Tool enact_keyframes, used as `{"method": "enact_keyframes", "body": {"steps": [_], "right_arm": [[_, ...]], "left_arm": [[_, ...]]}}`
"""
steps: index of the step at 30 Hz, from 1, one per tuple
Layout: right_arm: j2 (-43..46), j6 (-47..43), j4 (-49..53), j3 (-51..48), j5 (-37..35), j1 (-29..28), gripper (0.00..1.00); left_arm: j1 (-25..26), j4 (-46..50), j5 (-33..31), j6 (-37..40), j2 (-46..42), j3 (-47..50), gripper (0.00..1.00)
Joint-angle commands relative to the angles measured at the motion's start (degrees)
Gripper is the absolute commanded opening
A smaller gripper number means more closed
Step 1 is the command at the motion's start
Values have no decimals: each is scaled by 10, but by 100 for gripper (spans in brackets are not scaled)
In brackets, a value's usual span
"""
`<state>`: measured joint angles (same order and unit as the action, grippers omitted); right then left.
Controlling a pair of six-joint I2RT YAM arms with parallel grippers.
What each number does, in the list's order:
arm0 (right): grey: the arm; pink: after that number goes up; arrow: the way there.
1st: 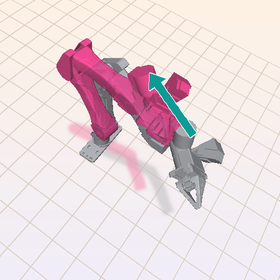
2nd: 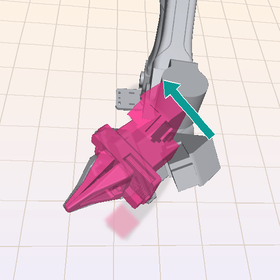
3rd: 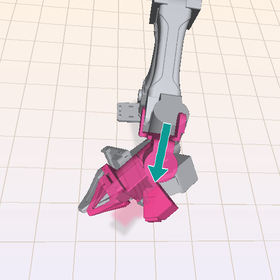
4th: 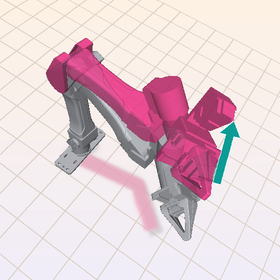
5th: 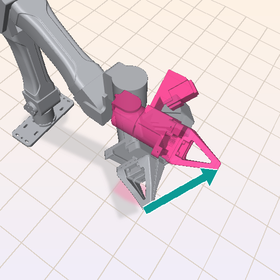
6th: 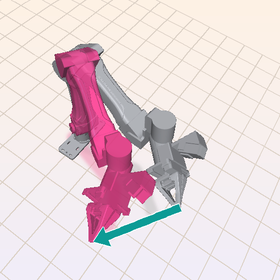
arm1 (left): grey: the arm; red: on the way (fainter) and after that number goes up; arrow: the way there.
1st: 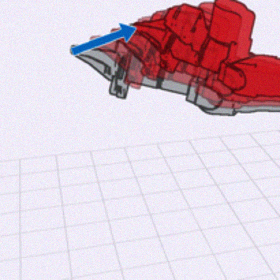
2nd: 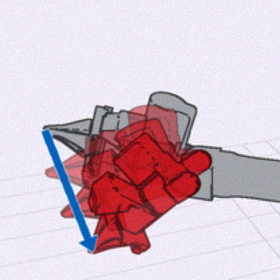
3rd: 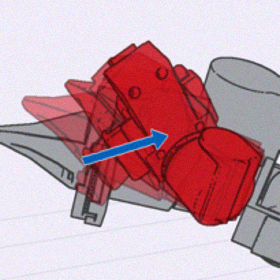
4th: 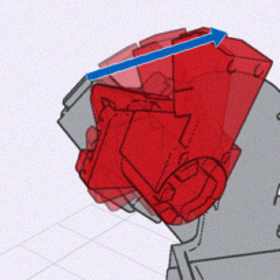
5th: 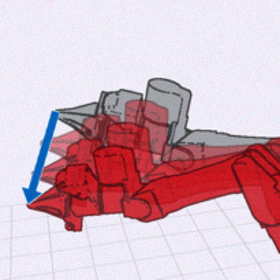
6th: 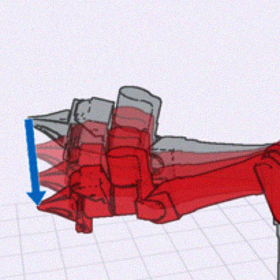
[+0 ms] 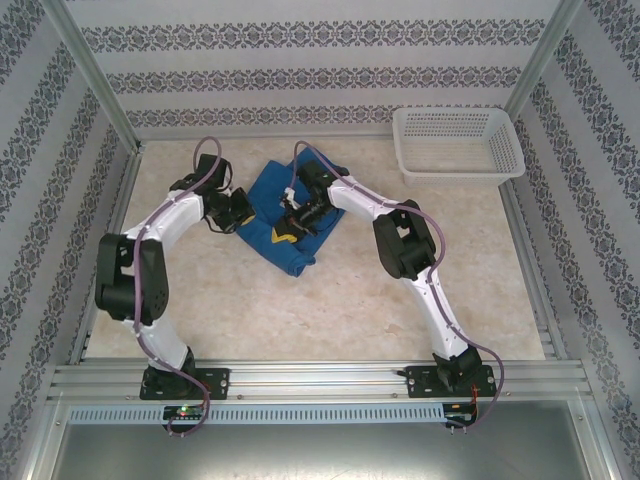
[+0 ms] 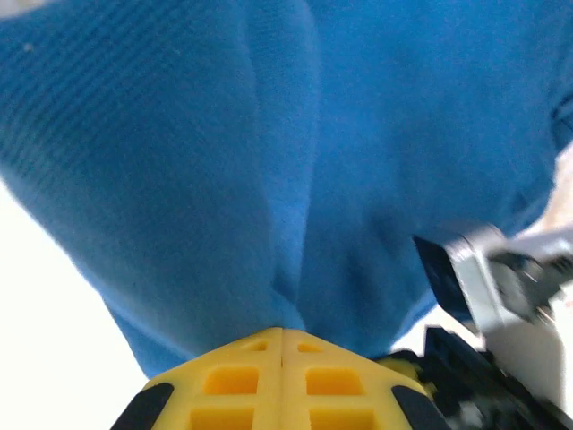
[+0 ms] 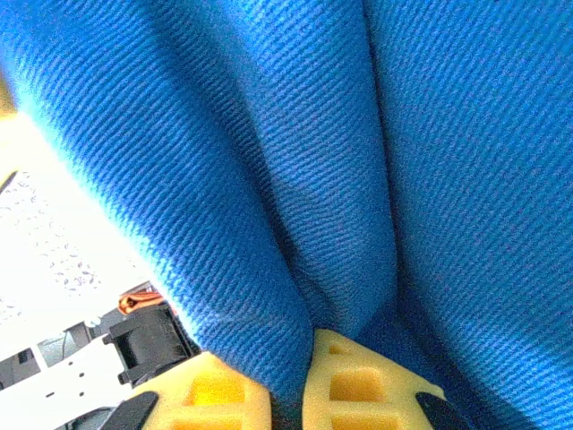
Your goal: Roll up the long pants
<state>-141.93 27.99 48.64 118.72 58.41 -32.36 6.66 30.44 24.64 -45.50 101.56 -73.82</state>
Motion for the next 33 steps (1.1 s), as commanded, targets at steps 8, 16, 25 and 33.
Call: {"method": "enact_keyframes", "body": {"steps": [8, 16, 25, 33], "right_arm": [[23, -7, 6, -31, -9, 8, 22], [137, -84, 71, -50, -261, -12, 71], [233, -133, 123, -82, -574, -164, 68], [206, -145, 136, -114, -775, -224, 83]], "left_arm": [[2, -34, -24, -7, 119, -70, 0], [1, -26, -28, -5, 167, -110, 0], [2, -20, -31, -4, 188, -125, 0], [2, -2, -38, 5, 179, -132, 0]]}}
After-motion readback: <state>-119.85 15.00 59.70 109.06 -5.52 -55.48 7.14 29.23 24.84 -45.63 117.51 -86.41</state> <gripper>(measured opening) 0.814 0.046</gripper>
